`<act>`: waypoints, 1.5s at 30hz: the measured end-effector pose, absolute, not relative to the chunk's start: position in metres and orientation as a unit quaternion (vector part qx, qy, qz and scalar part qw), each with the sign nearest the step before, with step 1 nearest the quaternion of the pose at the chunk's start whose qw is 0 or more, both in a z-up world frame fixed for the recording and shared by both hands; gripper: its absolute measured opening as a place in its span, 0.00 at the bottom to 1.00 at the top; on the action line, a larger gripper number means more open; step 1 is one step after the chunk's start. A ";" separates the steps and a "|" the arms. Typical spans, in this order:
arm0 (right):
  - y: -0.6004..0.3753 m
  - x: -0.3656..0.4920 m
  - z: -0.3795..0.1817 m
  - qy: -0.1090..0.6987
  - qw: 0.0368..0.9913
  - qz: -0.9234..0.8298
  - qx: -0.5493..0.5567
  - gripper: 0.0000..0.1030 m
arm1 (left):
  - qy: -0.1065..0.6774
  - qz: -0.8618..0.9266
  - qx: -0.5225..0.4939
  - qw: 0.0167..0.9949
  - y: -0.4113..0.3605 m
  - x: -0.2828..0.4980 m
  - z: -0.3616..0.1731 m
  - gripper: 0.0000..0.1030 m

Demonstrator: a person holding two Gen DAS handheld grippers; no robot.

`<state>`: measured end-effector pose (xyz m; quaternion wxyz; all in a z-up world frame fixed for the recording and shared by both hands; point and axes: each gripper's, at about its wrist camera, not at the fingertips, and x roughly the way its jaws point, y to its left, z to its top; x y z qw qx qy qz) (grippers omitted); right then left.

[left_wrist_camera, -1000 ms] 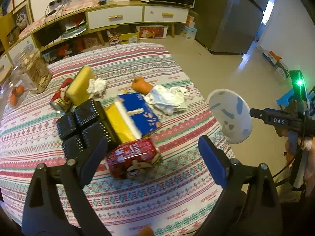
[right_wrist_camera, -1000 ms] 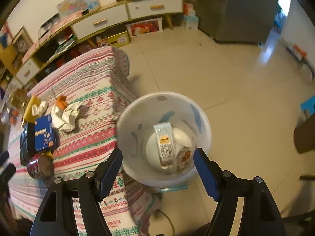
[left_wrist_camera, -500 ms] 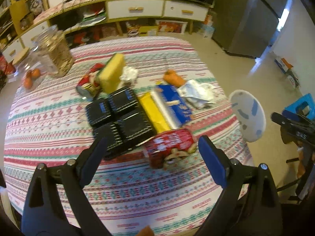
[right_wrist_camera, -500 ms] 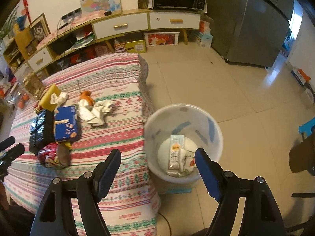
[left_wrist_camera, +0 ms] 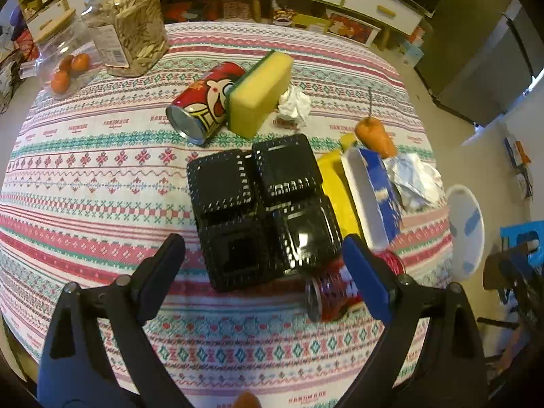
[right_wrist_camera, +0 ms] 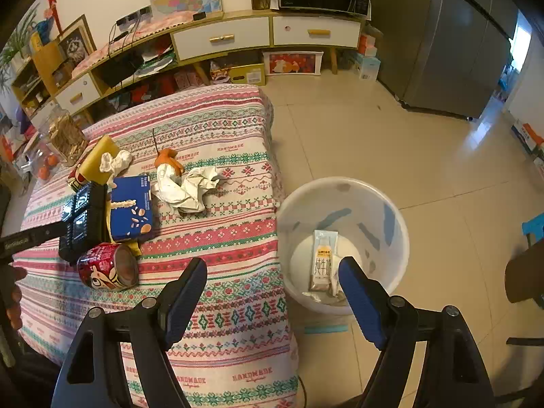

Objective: Collect trash
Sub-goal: 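Grasp the stack of black plastic trays with the left tool, then grasp the blue snack box with the right tool while the left tool holds the trays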

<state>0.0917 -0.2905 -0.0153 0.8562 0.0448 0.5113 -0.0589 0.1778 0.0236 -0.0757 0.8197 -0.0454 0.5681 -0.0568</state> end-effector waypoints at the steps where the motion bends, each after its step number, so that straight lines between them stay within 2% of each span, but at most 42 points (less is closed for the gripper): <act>1: -0.291 0.092 -0.016 0.512 0.856 -0.058 0.045 0.79 | 0.569 -0.053 -0.046 0.819 0.022 0.182 -0.078 0.91; 8: -0.291 0.092 -0.020 0.518 0.853 -0.058 0.044 0.79 | 0.559 -0.030 -0.086 0.824 0.038 0.194 -0.078 0.91; 10: -0.291 0.093 -0.020 0.518 0.853 -0.057 0.045 0.79 | 0.554 -0.023 -0.096 0.826 0.048 0.197 -0.077 0.87; 15: -0.287 0.098 -0.021 0.517 0.853 -0.055 0.043 0.79 | 0.572 -0.015 -0.090 0.815 0.058 0.203 -0.091 0.64; 18: -0.282 0.102 -0.022 0.518 0.853 -0.052 0.041 0.79 | 0.587 -0.015 -0.098 0.804 0.060 0.205 -0.100 0.54; 20: -0.277 0.105 -0.024 0.519 0.853 -0.050 0.040 0.79 | 0.588 -0.019 -0.102 0.802 0.061 0.204 -0.102 0.52; 28: -0.257 0.115 -0.028 0.521 0.852 -0.038 0.032 0.79 | 0.584 -0.030 -0.094 0.806 0.058 0.209 -0.101 0.48; 39: -0.219 0.143 -0.030 0.514 0.854 0.032 0.070 0.79 | 0.541 -0.044 -0.083 0.836 0.075 0.188 -0.064 0.47; 45: -0.177 0.165 -0.055 0.533 0.840 0.075 0.071 0.79 | 0.530 -0.047 -0.070 0.844 0.087 0.179 -0.056 0.47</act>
